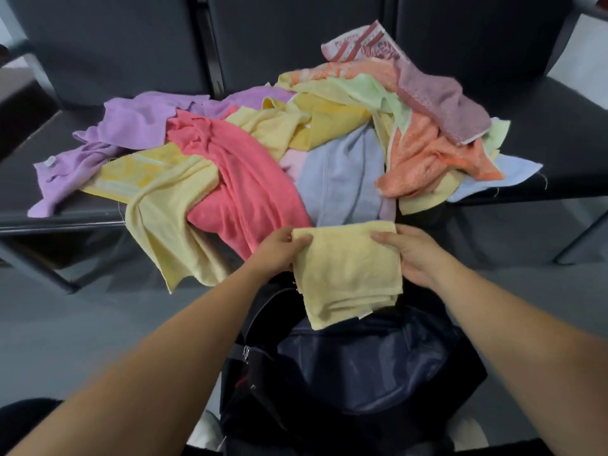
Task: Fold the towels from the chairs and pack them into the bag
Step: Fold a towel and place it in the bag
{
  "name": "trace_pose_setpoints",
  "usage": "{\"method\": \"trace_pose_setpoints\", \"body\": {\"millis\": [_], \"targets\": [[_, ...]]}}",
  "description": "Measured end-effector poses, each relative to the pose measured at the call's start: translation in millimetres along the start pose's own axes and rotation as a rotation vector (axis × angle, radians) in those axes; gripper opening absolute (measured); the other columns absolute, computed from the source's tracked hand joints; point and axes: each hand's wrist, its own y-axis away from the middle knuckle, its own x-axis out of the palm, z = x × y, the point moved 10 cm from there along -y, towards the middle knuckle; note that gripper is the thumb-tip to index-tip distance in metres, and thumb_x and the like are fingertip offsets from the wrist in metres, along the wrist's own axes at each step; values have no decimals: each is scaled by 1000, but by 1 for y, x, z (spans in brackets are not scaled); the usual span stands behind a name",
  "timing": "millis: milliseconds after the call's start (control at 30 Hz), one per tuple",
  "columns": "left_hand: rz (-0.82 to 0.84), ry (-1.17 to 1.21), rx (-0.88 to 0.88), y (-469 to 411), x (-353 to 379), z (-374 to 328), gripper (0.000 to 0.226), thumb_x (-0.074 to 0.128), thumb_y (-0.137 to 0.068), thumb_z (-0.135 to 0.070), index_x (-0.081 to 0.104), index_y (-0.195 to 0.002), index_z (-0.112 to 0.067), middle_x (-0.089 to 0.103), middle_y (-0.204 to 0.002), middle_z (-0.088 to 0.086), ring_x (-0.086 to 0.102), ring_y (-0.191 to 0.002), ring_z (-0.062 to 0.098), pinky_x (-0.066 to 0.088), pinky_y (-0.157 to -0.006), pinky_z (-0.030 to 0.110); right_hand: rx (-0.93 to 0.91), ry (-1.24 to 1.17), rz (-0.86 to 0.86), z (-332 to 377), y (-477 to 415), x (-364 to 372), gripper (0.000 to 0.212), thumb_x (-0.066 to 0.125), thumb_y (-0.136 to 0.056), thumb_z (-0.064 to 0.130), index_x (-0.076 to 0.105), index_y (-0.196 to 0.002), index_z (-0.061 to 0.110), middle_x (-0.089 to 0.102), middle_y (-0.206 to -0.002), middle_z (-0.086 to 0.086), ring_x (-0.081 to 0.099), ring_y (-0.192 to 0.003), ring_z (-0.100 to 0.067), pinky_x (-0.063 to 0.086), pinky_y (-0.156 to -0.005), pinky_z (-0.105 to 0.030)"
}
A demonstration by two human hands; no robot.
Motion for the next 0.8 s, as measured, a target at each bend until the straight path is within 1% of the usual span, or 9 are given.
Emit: {"method": "trace_pose_setpoints", "body": {"millis": [200, 300, 367, 467, 533, 567, 633, 700, 800], "targets": [[302, -54, -283, -1, 55, 110, 16, 61, -101, -25, 64, -108, -11, 69, -103, 13, 68, -93, 28, 58, -85, 51, 285, 124, -10, -117, -21, -25, 30, 70, -90, 1, 68, -120, -3, 74, -111, -21, 71, -108, -34, 57, -94, -43], [347, -66, -383, -5, 61, 153, 17, 62, -100, -27, 64, -108, -12, 70, -103, 10, 69, -97, 27, 60, -88, 49, 451, 168, 23, -165, -34, -25, 23, 69, -91, 0, 70, -114, -3, 75, -109, -20, 72, -106, -33, 55, -97, -45], [304, -130, -427, -15, 58, 181, 29, 63, -99, -31, 63, -116, -8, 70, -106, 11, 70, -100, 29, 59, -89, 48, 522, 192, -17, -195, -46, -26, 25, 71, -91, 0, 69, -115, -6, 75, -109, -22, 73, -102, -34, 58, -91, -45], [110, -305, -411, -39, 47, 211, 47, 62, -98, -39, 61, -130, -6, 68, -113, 11, 64, -113, 34, 52, -99, 46, 522, 134, -150, -242, -73, -30, 29, 71, -92, 2, 65, -119, -8, 71, -113, -26, 72, -93, -34, 61, -79, -44], [-1, -294, -442, -48, 46, 229, 54, 60, -99, -37, 54, -141, -4, 61, -135, 19, 55, -128, 35, 42, -107, 39, 506, 174, -259, -271, -88, -35, 32, 78, -88, 13, 64, -112, -2, 71, -112, -23, 70, -96, -35, 59, -89, -50], [-14, -285, -481, -50, 50, 241, 56, 59, -100, -38, 52, -142, -2, 58, -140, 21, 53, -130, 35, 40, -107, 37, 494, 248, -292, -281, -93, -38, 28, 80, -87, 18, 63, -101, 1, 71, -106, -20, 69, -95, -35, 57, -91, -48], [15, -300, -591, -48, 62, 268, 58, 59, -100, -40, 54, -138, 2, 62, -133, 23, 59, -122, 37, 46, -95, 33, 477, 410, -307, -296, -98, -39, 22, 76, -89, 19, 60, -87, 5, 65, -86, -10, 65, -83, -28, 52, -79, -34], [50, -362, -678, -41, 71, 292, 58, 60, -98, -43, 56, -132, 5, 66, -126, 23, 63, -116, 36, 48, -87, 33, 458, 525, -299, -307, -100, -40, 21, 72, -92, 16, 64, -98, -2, 62, -84, -8, 61, -80, -25, 43, -66, -29], [16, -406, -699, -34, 74, 315, 53, 60, -99, -36, 54, -134, 3, 60, -135, 23, 56, -126, 37, 44, -98, 34, 481, 668, -314, -318, -97, -47, 29, 66, -93, 16, 61, -116, -2, 69, -106, -15, 65, -88, -28, 46, -65, -30]]}}
